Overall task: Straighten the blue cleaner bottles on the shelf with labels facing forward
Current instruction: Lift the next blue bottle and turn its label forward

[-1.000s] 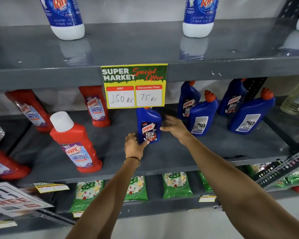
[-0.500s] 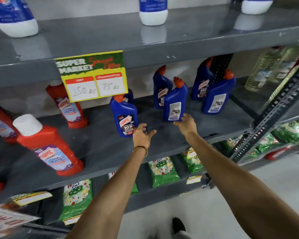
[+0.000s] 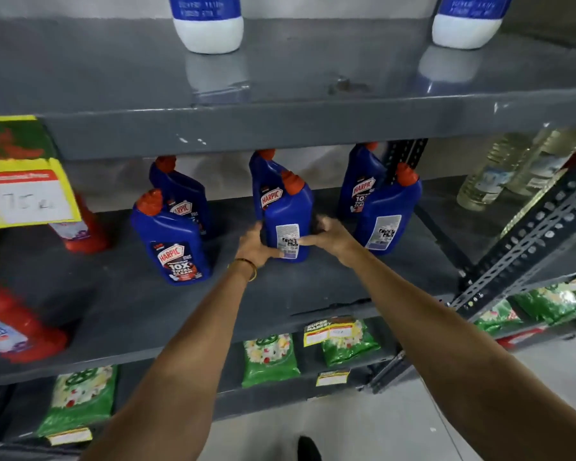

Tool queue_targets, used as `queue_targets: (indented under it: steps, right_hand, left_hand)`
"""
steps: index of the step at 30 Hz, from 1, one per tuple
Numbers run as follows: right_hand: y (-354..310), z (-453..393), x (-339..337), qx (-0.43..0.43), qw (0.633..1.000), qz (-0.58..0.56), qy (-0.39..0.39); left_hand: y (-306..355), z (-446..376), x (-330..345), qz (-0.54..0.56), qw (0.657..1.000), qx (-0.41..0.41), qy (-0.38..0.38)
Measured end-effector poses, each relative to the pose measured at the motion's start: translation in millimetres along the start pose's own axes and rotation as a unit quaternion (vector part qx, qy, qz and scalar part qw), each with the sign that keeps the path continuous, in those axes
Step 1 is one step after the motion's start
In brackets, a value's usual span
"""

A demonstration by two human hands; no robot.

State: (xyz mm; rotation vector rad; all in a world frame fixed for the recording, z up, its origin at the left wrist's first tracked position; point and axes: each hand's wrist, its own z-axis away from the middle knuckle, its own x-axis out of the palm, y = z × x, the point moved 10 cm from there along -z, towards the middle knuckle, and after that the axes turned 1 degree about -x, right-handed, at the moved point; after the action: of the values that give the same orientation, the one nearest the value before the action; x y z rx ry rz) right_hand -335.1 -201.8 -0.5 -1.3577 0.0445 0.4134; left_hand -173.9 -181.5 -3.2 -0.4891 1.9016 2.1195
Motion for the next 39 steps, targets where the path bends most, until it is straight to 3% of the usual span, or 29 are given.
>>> queue_targets:
  steps: [2, 13, 19, 23, 25, 28, 34, 39]
  right_hand:
    - [-1.5, -6.8, 6.3, -0.011, 0.999, 0.018, -0.04]
    - [-29.8, -9.1, -0.4, -0.089, 0.993, 0.003, -0.081]
    - [-50.2, 2.9, 7.3, -0.113, 0.992, 0.007, -0.056]
    - [-54.8, 6.8, 8.7, -0.15, 0.988, 0.016, 0.01]
    - [-52.7, 7.3, 5.6, -0.147, 0.989, 0.028, 0.022]
    - [-51.3, 8.6, 6.0, -0.139, 0.989, 0.04, -0.021]
    - [-61.5, 21.0, 19.0, -0.121, 0.975, -0.016, -0.185]
    - [-67.3, 26.0, 23.4, -0.101, 0.958, -0.058, -0.264]
  left_hand:
    - [-3.8, -5.0, 3.6, 0.01, 1.0, -0.016, -0.005]
    - [4.5, 4.0, -0.6, 0.082, 0.996, 0.011, 0.04]
    - [19.6, 23.9, -4.4, -0.051, 0.987, 0.053, 0.146]
    - [32.9, 36.4, 3.2, -0.113, 0.976, 0.091, 0.163]
    - [29.1, 33.9, 4.3, -0.091, 0.986, 0.087, 0.112]
    - [11.1, 28.5, 10.6, 0.056, 0.997, 0.018, -0.044]
    - [8.4, 38.9, 38.2, 0.119, 0.947, -0.082, -0.289]
    - [23.0, 41.4, 49.4, 0.14, 0.941, -0.057, -0.304]
